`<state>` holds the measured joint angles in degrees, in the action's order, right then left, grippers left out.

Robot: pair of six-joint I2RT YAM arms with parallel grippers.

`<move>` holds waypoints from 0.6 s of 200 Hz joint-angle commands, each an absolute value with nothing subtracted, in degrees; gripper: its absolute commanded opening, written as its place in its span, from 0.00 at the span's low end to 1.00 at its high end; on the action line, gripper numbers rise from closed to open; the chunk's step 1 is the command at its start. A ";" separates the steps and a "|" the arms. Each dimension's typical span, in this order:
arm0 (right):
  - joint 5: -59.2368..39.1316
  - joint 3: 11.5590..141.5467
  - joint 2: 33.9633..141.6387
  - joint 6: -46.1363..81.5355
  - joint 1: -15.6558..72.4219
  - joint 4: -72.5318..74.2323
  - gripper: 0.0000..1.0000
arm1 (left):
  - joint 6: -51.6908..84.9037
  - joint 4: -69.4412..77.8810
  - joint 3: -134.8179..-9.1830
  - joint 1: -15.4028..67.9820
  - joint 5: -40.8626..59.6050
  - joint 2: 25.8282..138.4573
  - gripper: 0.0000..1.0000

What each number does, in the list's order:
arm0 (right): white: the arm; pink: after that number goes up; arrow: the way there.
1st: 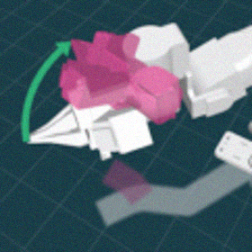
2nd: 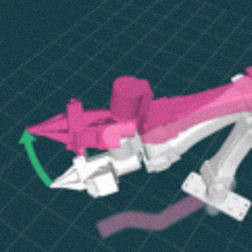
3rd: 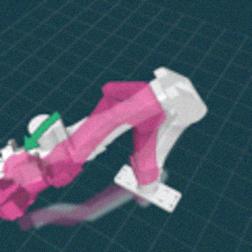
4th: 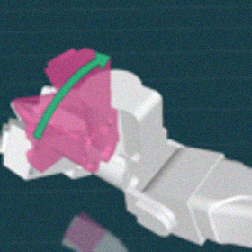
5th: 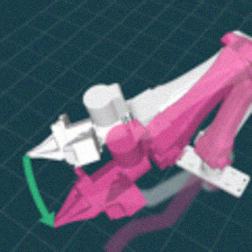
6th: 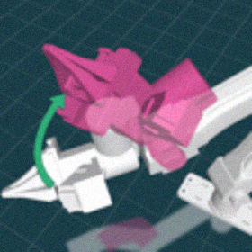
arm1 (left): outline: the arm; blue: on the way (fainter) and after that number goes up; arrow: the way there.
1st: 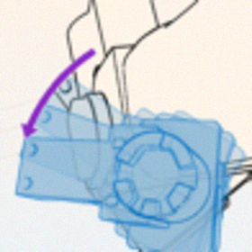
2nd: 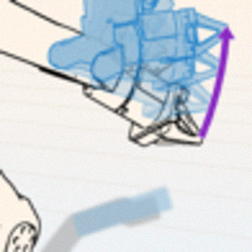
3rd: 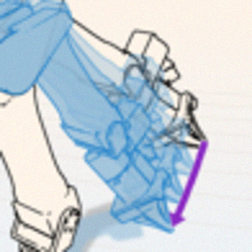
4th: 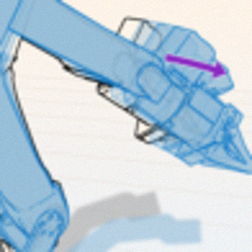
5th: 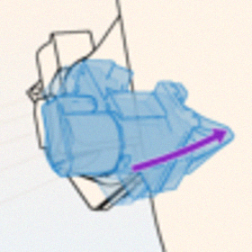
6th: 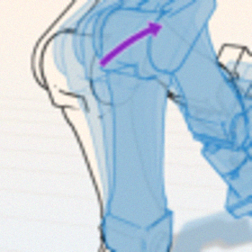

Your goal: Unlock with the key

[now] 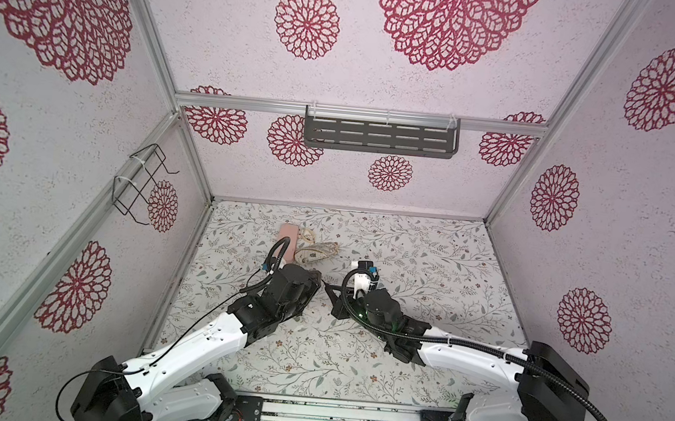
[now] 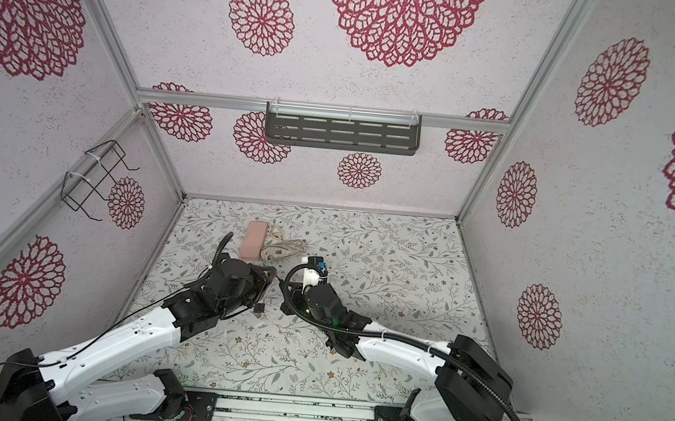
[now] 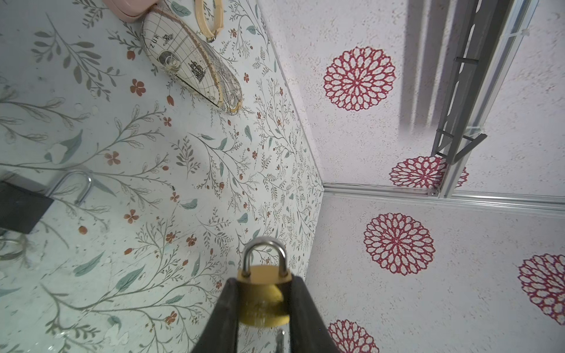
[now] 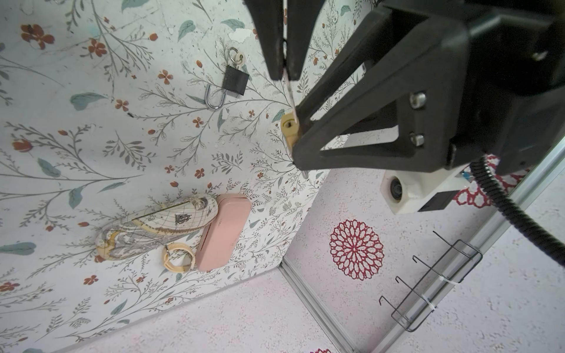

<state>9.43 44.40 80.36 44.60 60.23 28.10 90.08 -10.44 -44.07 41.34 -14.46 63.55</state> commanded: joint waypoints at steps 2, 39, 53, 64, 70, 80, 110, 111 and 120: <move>10.50 45.02 80.17 43.68 60.73 29.28 0.00 | 91.74 -8.20 -42.94 40.87 -15.05 62.62 0.00; 11.13 45.85 81.29 42.97 60.73 29.54 0.00 | 92.76 -7.06 -42.12 40.87 -14.59 62.54 0.00; 11.41 45.85 81.47 43.00 60.66 29.51 0.00 | 92.80 -7.10 -42.01 40.81 -14.59 62.33 0.00; 11.59 45.76 81.55 43.08 60.58 29.53 0.00 | 92.85 -7.11 -41.84 40.82 -14.76 62.21 0.00; 11.68 45.78 81.57 43.07 60.65 29.40 0.00 | 92.81 -7.12 -41.75 40.86 -14.83 62.14 0.00; 11.70 45.72 81.58 43.07 60.56 29.36 0.00 | 92.92 -7.08 -41.58 40.87 -14.85 62.01 0.00; 11.21 45.49 81.58 43.06 60.58 29.86 0.00 | 93.13 -6.78 -41.31 40.85 -14.95 61.71 0.00; 11.19 45.47 81.57 43.06 60.57 29.96 0.00 | 93.10 -6.73 -41.31 40.81 -14.99 61.71 0.00; 10.97 45.56 81.56 43.01 60.56 30.36 0.00 | 93.09 -6.59 -41.22 40.87 -14.77 61.78 0.00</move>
